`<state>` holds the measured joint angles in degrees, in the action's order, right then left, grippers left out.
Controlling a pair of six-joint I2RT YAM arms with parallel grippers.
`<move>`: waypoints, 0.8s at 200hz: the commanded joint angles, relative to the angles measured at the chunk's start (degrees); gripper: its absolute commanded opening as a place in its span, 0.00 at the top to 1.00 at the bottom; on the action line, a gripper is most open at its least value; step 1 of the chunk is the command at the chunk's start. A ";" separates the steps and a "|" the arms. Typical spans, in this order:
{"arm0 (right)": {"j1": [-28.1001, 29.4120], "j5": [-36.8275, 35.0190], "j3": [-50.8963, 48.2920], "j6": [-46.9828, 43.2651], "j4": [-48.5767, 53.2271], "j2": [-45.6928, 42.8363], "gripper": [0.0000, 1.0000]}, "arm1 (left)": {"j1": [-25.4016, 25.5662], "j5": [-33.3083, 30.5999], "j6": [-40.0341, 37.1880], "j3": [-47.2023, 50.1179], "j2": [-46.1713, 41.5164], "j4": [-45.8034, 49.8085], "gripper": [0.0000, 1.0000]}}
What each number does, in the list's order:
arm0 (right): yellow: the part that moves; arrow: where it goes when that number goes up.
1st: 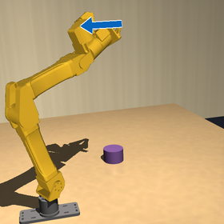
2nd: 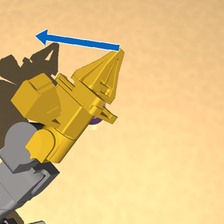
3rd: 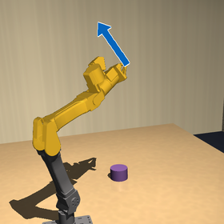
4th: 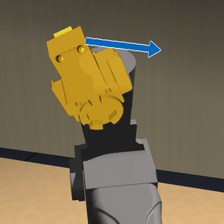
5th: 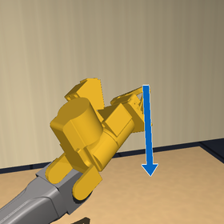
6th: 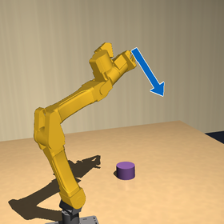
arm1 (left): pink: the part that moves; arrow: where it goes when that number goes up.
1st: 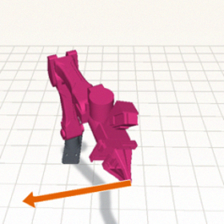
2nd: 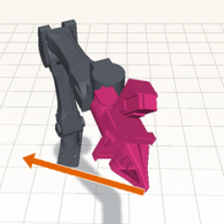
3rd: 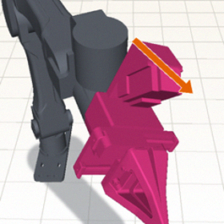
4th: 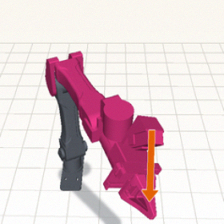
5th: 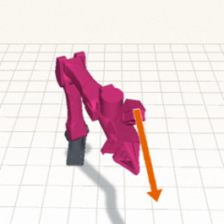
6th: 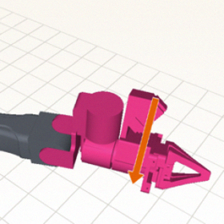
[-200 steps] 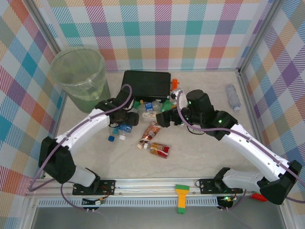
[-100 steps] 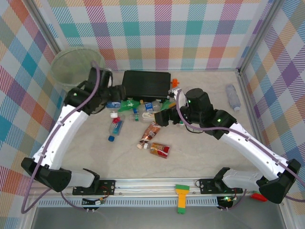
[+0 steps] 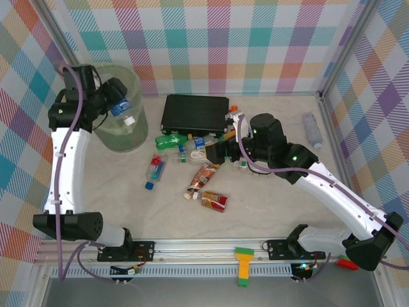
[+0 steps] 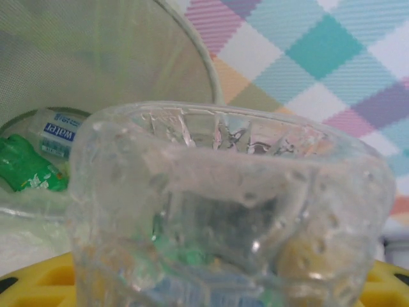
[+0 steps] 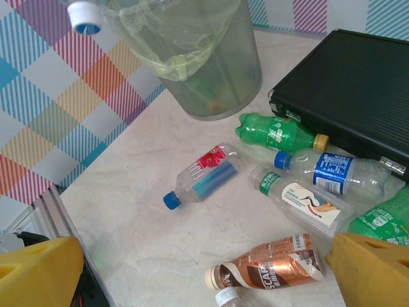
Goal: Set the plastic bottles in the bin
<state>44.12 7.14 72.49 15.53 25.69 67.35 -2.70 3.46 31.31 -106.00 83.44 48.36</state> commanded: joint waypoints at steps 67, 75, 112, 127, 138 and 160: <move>0.35 -2.22 3.30 -2.91 0.49 -0.39 0.01 | -7.02 1.17 16.94 -5.01 9.72 -17.04 0.44; 0.35 -2.68 3.27 -3.07 0.67 -0.59 0.01 | -7.29 0.10 17.75 -5.27 10.45 -17.43 0.44; 0.35 -3.95 2.85 -3.64 0.83 -1.06 0.01 | -7.78 -5.59 20.86 -6.49 13.70 -18.54 0.45; 0.40 -4.06 2.96 -3.75 0.77 -0.84 0.01 | -7.82 -7.23 21.26 -7.42 15.06 -18.66 0.45; 0.36 -4.07 3.11 -3.91 0.90 -0.62 0.01 | -7.87 -7.75 21.78 -8.30 16.20 -18.73 0.44; 0.35 -3.98 3.51 -4.10 0.74 -0.09 0.01 | -8.11 -7.60 22.69 -10.68 18.57 -17.49 0.44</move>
<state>44.12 3.60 74.15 12.71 26.63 67.51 -9.61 -2.31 51.94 -112.81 100.07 32.34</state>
